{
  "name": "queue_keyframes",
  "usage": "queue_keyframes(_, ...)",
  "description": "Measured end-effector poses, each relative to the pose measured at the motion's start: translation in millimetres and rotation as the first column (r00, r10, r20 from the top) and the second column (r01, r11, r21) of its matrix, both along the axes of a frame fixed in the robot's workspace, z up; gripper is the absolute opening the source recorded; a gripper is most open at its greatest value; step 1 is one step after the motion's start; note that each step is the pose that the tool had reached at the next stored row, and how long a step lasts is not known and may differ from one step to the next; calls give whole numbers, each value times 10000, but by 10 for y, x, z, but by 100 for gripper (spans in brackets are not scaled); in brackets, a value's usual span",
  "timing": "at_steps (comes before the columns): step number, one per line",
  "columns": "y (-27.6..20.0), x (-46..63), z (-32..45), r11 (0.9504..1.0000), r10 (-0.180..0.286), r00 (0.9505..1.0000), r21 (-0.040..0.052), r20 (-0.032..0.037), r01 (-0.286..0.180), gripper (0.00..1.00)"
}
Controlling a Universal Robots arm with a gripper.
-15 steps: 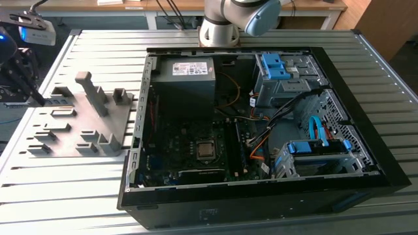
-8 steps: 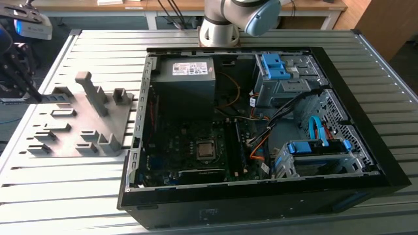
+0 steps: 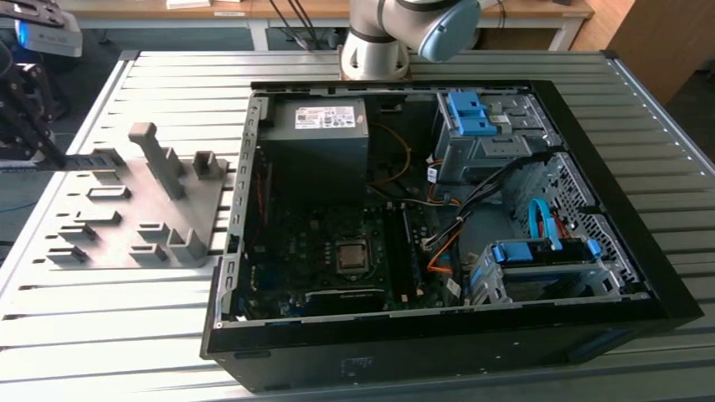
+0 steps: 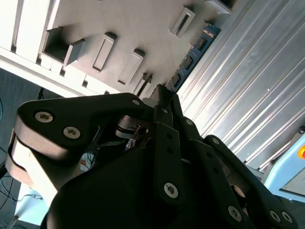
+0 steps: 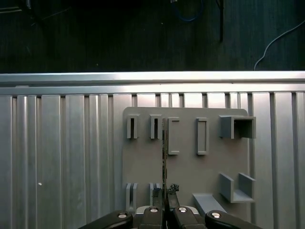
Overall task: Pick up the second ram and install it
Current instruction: 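Pick up the second ram and move it above second insertion slot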
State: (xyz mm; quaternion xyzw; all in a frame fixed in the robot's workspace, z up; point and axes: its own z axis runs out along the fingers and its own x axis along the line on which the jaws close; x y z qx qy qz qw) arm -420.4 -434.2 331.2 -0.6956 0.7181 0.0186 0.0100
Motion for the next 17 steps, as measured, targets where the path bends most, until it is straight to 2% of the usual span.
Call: queue_keyframes(17,0,0,245,10000,0,10000,0,0,0,14)
